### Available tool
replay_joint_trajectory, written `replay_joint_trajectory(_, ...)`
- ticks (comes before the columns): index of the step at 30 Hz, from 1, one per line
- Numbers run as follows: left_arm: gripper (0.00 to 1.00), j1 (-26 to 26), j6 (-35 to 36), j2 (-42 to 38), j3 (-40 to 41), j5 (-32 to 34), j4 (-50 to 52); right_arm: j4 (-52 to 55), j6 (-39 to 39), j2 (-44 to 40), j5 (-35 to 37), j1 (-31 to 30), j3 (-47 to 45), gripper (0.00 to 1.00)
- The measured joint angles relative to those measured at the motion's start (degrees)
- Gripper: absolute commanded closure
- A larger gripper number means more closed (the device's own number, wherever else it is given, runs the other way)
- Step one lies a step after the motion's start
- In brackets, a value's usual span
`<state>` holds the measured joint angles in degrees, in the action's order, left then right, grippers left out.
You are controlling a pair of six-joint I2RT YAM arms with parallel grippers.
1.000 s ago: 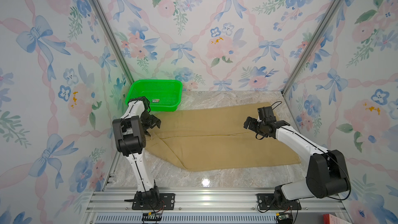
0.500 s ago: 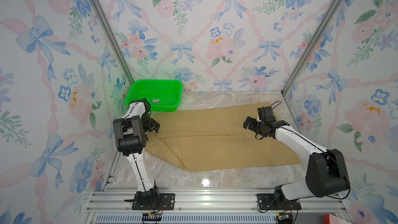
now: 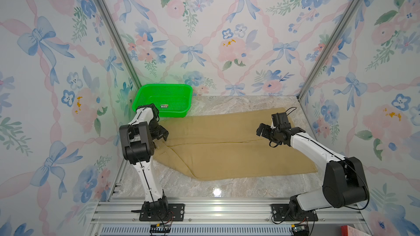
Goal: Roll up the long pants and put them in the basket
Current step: Fold the long pant at the center of the board.
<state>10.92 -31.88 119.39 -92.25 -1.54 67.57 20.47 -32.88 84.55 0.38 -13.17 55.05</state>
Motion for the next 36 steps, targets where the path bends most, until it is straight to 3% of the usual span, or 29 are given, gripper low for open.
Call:
replay_joint_trajectory(2, 1.0, 0.0, 0.0, -0.8, 0.2, -0.1, 0.0, -0.3, -0.2, 0.0, 0.0, 0.0, -0.4, 0.0)
replay_joint_trajectory(3, 0.87, 0.0, 0.0, -1.4, 0.2, 0.0, 0.0, -0.4, -0.2, 0.0, 0.0, 0.0, -0.6, 0.0)
replay_joint_trajectory(4, 0.55, 0.0, 0.0, -2.1, 0.2, 0.1, 0.1, -0.7, -0.2, 0.0, 0.0, 0.0, -0.8, 0.0)
replay_joint_trajectory(5, 0.34, 0.0, 0.0, -2.8, 0.0, 0.1, 0.5, -0.8, -0.2, 0.0, 0.0, 0.0, -1.0, 0.0)
replay_joint_trajectory(6, 0.32, 0.0, 0.0, -3.0, -0.7, -0.2, 1.2, -0.8, -0.4, 0.0, 0.0, 0.0, -1.2, 0.0)
replay_joint_trajectory(7, 0.41, 0.0, 0.0, -3.0, -1.7, -0.6, 2.1, -0.9, -0.4, 0.0, 0.0, 0.0, -1.3, 0.0)
replay_joint_trajectory(8, 0.81, 0.0, 0.0, -3.0, -2.4, -0.9, 2.3, -0.9, -0.5, 0.0, -0.1, 0.0, -1.3, 0.0)
replay_joint_trajectory(9, 1.0, 0.0, 0.2, -3.0, -2.8, -1.3, 2.4, -1.0, -0.6, 0.0, -0.2, 0.0, -1.3, 0.0)
replay_joint_trajectory(15, 1.0, 0.0, 0.7, -3.9, 0.5, -2.1, 1.1, -1.3, -0.6, 0.0, -0.2, 0.0, -1.3, 0.0)
replay_joint_trajectory(17, 0.62, 0.0, 0.4, -3.8, 0.8, -2.1, 1.1, -1.3, -0.6, 0.0, -0.3, 0.0, -1.3, 0.0)
replay_joint_trajectory(18, 0.54, 0.0, 0.3, -3.8, 0.7, -2.1, 1.1, -1.3, -0.6, 0.0, -0.4, 0.0, -1.3, 0.0)
replay_joint_trajectory(22, 0.41, 0.0, -0.1, -3.8, 0.1, -2.0, 1.3, -1.4, -0.5, 0.0, -0.9, 0.0, -1.3, 0.0)
replay_joint_trajectory(23, 0.34, 0.0, -0.1, -3.8, 0.1, -2.0, 1.3, -1.4, -0.5, 0.0, -0.9, 0.0, -1.3, 0.0)
replay_joint_trajectory(29, 0.31, 0.0, -0.6, -3.2, -1.8, -1.7, 2.8, -1.9, -0.5, 0.0, -1.3, 0.1, -1.8, 0.0)
replay_joint_trajectory(36, 0.36, 0.0, -0.9, 0.1, -5.0, -0.6, 3.1, -2.2, -0.5, 0.1, -1.7, 0.2, -1.9, 0.0)
